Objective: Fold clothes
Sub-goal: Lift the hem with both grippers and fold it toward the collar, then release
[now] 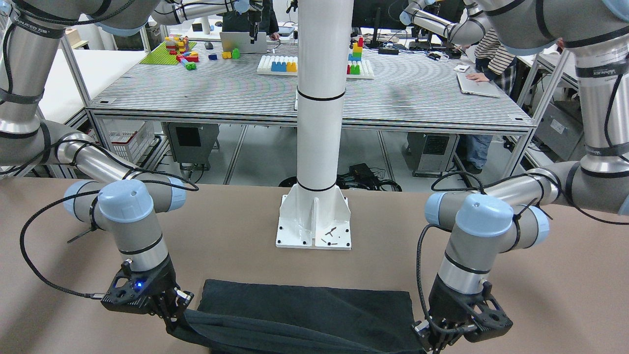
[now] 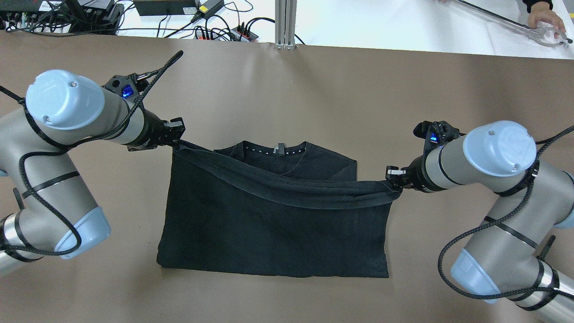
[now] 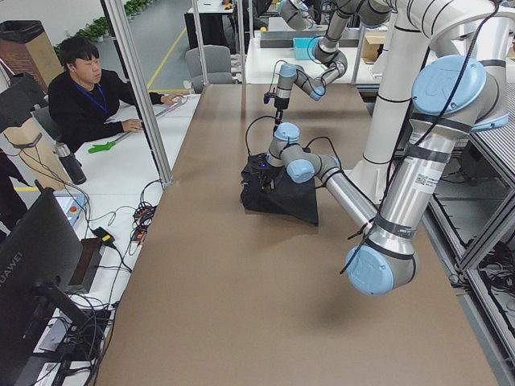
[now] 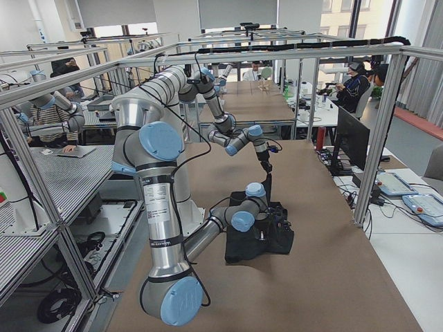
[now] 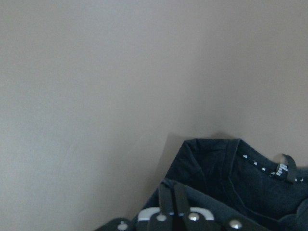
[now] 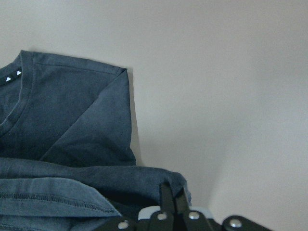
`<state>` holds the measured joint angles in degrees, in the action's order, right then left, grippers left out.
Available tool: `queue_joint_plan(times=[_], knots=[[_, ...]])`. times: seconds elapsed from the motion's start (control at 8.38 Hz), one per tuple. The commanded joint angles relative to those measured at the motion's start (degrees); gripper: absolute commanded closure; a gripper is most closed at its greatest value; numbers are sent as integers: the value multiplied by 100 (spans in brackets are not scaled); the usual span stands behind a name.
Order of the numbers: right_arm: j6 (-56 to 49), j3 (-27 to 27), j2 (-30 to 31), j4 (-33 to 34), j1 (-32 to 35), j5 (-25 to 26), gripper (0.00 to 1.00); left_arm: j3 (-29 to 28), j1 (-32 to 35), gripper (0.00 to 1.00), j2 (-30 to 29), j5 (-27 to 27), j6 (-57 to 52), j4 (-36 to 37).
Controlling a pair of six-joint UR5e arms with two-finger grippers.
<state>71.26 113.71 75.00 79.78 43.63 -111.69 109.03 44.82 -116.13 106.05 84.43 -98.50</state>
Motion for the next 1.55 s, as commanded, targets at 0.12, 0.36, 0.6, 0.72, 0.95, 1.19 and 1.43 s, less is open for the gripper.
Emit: queue_joint_plan(times=[0.12, 0.36, 0.6, 0.72, 0.95, 1.19, 1.43], knots=[[-227, -953, -432, -51, 32, 218, 100, -1258, 71, 100, -646, -180, -155, -37], [-402, -1166, -512, -68, 41, 262, 90, -1366, 62, 100, -657, -189, -155, -178], [-429, -1263, -513, -138, 32, 332, 48, -1446, 53, 100, -639, -190, -164, -310], [-464, -1263, -521, -139, 40, 324, 35, -1446, 62, 100, -648, -190, -216, -310], [-849, -1228, -644, -147, 189, 280, 7, -1376, 176, 7, -622, -163, -1160, -310], [-1332, -1184, -644, -139, 330, 175, 6, -1060, 518, 6, -525, 648, -1525, -310], [-1361, -1175, -635, -156, 322, 165, 6, -832, 554, 6, -315, 971, -1579, -406]])
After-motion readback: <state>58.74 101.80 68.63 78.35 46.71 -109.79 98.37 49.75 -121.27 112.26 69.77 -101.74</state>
